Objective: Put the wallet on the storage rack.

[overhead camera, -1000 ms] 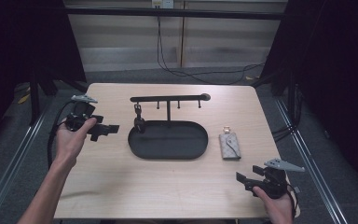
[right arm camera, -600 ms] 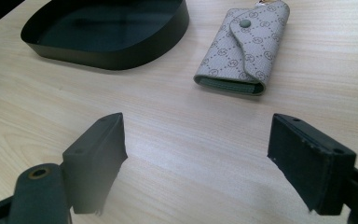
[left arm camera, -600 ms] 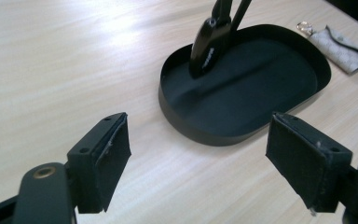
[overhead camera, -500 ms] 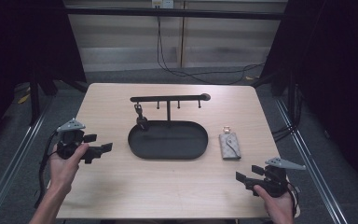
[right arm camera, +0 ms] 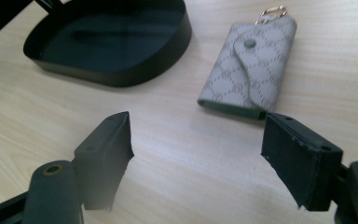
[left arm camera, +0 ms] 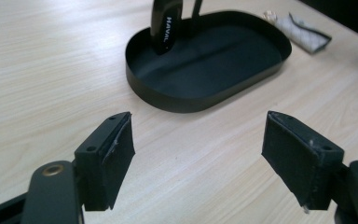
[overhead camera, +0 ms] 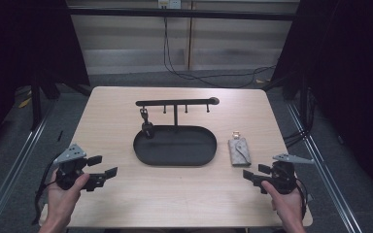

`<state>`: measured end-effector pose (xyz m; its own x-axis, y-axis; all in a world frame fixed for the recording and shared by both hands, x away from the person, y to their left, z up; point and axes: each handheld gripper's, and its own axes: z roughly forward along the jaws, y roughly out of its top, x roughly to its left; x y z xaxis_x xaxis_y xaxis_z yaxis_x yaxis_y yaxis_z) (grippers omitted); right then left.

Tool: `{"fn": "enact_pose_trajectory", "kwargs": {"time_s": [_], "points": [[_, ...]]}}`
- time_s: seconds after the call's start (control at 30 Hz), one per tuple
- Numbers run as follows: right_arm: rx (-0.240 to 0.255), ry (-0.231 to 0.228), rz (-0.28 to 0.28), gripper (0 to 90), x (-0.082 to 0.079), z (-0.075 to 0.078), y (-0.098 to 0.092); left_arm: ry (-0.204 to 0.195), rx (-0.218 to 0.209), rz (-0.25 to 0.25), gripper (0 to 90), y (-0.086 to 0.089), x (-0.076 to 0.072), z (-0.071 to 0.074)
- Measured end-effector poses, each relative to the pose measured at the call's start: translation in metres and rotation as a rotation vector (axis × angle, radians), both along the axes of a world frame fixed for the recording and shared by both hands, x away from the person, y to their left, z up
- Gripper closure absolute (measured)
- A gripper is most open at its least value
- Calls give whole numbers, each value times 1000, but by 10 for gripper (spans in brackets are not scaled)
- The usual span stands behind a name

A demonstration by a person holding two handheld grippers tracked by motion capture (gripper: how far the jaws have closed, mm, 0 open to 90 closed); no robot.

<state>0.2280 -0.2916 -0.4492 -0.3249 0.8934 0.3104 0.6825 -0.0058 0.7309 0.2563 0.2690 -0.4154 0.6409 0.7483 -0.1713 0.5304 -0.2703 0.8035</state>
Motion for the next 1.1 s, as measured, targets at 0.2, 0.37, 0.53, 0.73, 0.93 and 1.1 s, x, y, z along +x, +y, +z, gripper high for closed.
{"fn": "enact_pose_trajectory", "kwargs": {"time_s": [0.2, 0.37, 0.53, 0.73, 0.93, 1.1], "points": [[10, -1, -4, 280, 11, 9, -1, 43, -5, -36, 265, 8, -12, -28], [2, 51, 9, 291, 29, 10, 1, 45, -29, -38, 244, 18, -13, -37], [-35, 86, -4, 260, 44, 15, 5, 63, -46, -26, 228, 22, -18, -42], [-81, 131, 7, 228, 60, 22, 9, 55, -44, -37, 214, 21, -21, -43], [-155, 195, 11, 232, 81, 25, 17, 52, -45, -71, 177, 21, -21, -43], [-226, 307, 21, 236, 103, 16, 24, 46, -35, -73, 173, 21, -20, -43]]}}
